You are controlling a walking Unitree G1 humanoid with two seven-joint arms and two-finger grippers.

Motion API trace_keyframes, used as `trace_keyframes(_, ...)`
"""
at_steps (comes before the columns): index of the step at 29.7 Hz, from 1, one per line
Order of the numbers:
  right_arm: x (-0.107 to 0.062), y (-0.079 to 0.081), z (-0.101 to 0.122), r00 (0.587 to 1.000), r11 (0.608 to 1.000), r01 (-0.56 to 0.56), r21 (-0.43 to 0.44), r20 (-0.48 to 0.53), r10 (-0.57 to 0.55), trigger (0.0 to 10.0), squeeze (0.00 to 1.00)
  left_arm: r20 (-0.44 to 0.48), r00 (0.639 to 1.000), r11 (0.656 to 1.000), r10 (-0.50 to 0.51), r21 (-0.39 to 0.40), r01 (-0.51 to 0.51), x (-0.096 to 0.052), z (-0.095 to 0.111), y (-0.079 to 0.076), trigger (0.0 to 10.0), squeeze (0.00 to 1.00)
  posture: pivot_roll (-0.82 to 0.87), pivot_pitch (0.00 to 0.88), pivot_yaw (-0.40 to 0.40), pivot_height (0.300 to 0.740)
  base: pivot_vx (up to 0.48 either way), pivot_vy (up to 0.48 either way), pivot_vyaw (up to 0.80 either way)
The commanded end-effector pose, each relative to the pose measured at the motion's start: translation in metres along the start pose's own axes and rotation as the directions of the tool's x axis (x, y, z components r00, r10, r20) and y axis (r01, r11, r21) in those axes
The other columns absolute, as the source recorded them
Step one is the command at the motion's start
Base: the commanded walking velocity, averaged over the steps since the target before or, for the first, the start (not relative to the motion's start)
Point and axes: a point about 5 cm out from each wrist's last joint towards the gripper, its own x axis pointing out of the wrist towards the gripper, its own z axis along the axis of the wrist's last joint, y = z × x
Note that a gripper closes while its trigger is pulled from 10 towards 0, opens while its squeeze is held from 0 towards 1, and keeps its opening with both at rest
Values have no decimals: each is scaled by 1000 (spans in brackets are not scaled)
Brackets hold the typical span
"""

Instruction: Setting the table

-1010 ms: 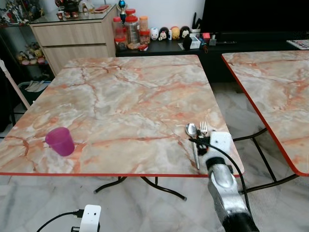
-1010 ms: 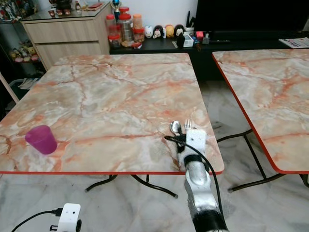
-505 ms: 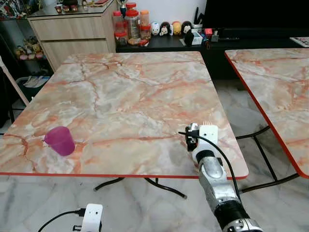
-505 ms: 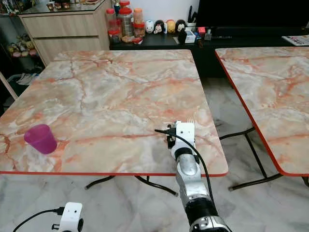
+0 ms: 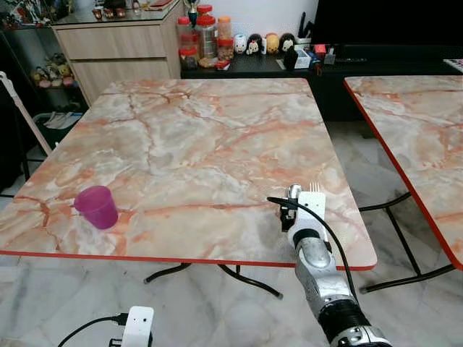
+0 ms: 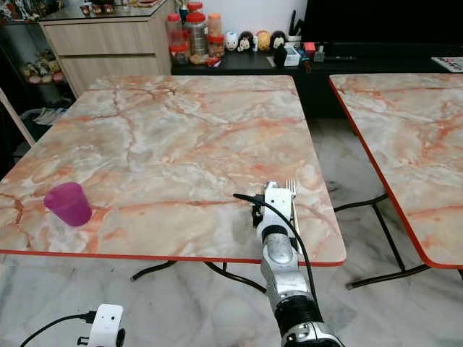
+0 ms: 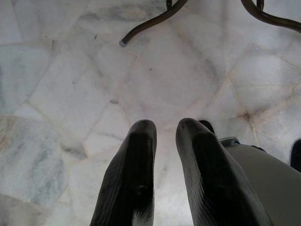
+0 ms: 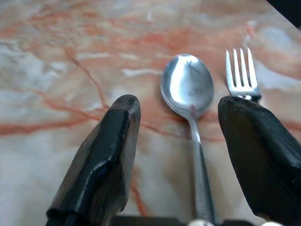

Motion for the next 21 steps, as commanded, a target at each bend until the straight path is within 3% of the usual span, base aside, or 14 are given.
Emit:
trace_keyframes(1,1,-2,0,1000,1000,16,0,-13,-16,10000,0,-11,1000,1000,1,4,-1,0,-1,4,10000,0,25,0,30,740,0,0,0)
trace_keyframes(10,1,-5,-2,999,999,34,-12,-42,-35,10000,0,-14,1000,1000,-9,3,9,0,-2,2,10000,0,24,0,31,740,0,0,0)
trace_keyframes(21,2,1,-6,995,999,30,34,-91,-27,10000,0,-24,1000,1000,-13,8,13,-1,-4,4,10000,0,32,0,38,740,0,0,0)
